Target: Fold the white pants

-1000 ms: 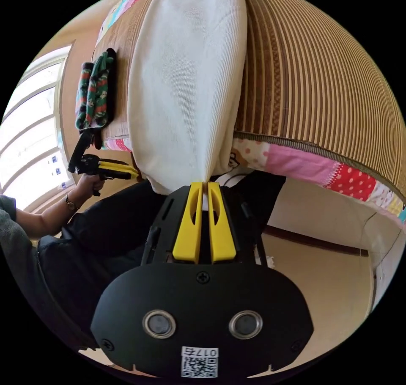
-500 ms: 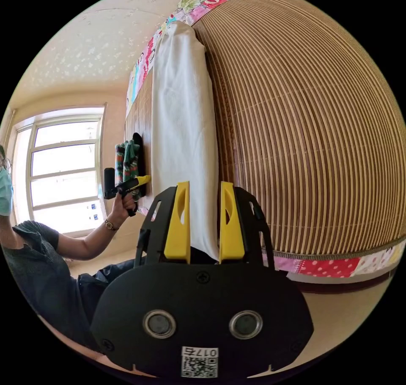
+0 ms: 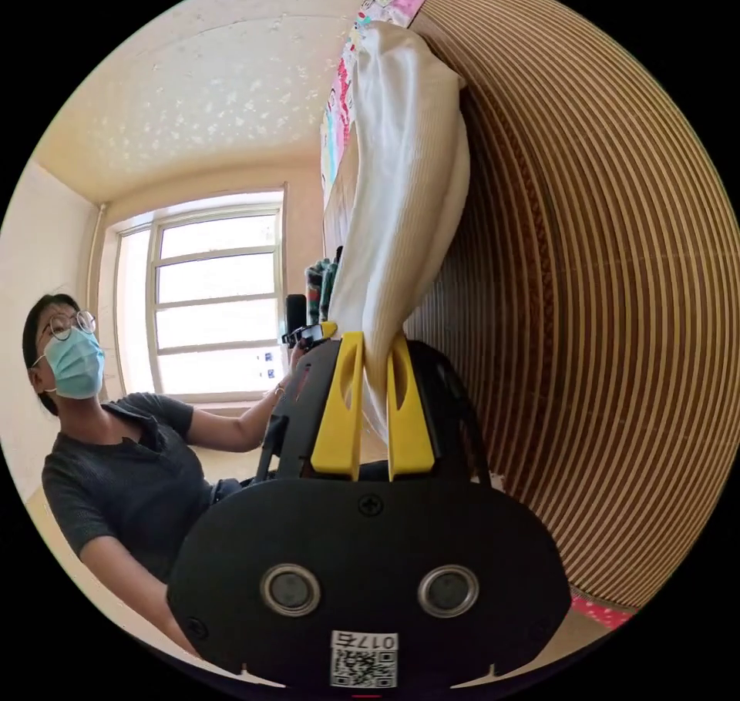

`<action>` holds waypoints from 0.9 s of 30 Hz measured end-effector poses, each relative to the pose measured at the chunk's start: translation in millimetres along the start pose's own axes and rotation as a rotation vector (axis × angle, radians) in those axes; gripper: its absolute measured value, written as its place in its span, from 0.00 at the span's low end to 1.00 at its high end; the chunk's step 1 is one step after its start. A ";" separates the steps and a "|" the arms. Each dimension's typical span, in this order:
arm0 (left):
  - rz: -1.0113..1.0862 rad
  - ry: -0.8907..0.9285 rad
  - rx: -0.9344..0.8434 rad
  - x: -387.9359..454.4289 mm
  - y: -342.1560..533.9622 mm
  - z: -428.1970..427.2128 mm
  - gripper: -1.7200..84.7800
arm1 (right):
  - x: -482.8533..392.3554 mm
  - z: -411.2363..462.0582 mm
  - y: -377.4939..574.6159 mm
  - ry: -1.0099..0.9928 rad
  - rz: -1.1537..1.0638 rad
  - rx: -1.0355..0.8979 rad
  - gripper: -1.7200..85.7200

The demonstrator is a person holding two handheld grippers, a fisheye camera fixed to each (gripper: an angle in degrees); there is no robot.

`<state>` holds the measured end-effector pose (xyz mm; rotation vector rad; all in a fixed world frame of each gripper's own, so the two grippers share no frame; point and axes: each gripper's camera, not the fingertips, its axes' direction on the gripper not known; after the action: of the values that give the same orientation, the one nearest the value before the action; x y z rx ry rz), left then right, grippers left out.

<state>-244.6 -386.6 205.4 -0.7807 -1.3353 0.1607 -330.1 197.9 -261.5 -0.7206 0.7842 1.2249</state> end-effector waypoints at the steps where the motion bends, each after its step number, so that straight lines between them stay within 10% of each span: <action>1: 0.018 0.019 -0.005 8.0 7.9 -2.5 0.08 | -19.5 -4.6 19.0 -0.006 -0.031 -0.001 0.03; 20: 0.889 0.401 0.183 426.2 113.8 -124.6 0.08 | -427.8 -97.3 165.7 -0.217 -0.854 0.245 0.04; 27: 0.537 0.025 0.370 407.8 3.1 -111.6 0.08 | -447.6 -93.8 49.9 0.231 -0.547 0.246 0.04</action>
<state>-34.6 -215.4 529.9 -0.8021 -1.0042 0.7974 -460.5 -106.3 57.9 -0.8124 0.8373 0.5480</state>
